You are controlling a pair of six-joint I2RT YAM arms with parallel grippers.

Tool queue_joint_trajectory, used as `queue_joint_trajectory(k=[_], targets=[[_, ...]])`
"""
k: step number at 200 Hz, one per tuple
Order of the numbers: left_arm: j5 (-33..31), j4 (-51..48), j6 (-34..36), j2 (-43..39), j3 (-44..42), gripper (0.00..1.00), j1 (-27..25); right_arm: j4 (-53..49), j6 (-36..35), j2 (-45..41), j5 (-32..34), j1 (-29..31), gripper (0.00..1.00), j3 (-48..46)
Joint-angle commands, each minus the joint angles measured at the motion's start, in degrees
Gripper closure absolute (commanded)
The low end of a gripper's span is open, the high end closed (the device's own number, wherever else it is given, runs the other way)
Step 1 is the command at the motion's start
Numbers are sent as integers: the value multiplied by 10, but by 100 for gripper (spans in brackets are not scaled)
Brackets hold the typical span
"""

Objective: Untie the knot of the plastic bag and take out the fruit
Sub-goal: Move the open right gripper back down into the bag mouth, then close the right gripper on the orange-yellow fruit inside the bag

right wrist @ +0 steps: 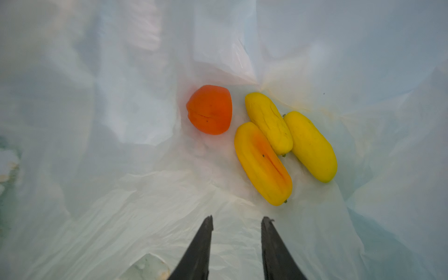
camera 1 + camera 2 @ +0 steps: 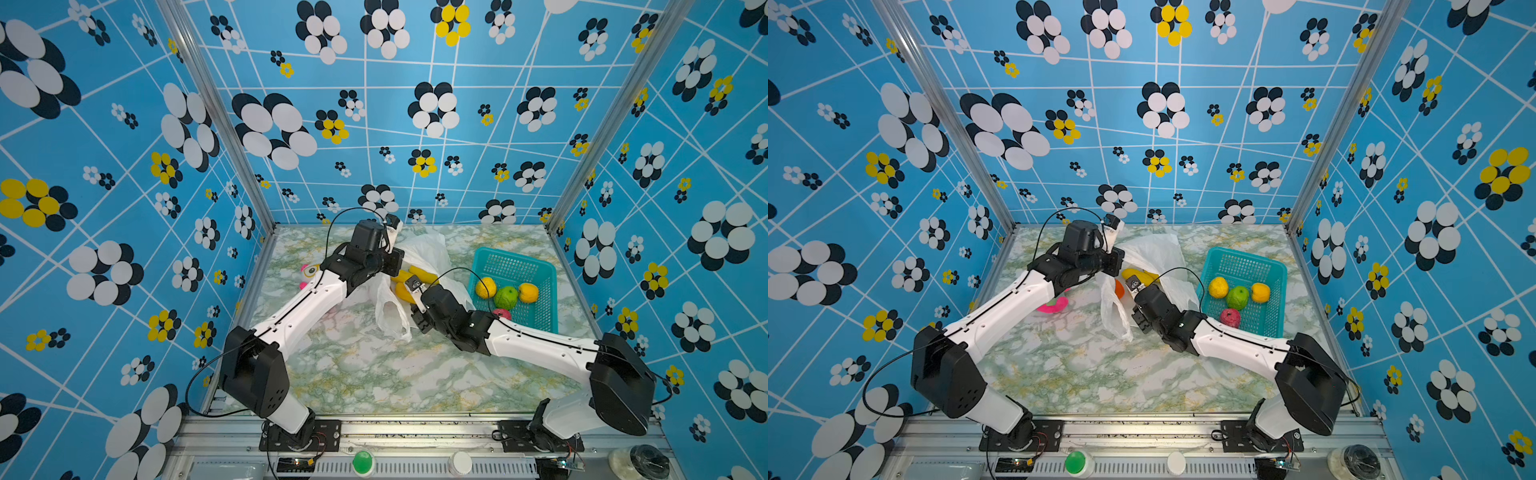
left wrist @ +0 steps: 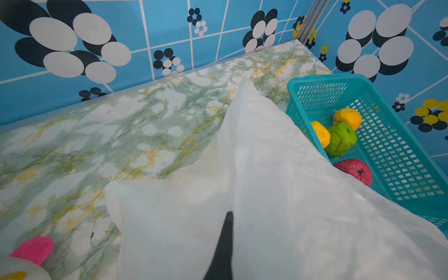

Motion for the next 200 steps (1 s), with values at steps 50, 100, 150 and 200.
queue_joint_trajectory(k=[50, 100, 150, 200], targets=[[-3, 3, 7, -20, -3, 100, 2, -22, -3, 158, 46, -37, 58, 103], [-7, 3, 7, -26, -6, 100, 1, -78, 1, 254, 81, -46, 46, 189], [-2, 5, 8, -35, -10, 100, 0, -106, -1, 304, 110, -53, 32, 238], [-4, 1, 8, -32, -9, 100, -2, -147, 6, 358, 133, -60, 21, 288]])
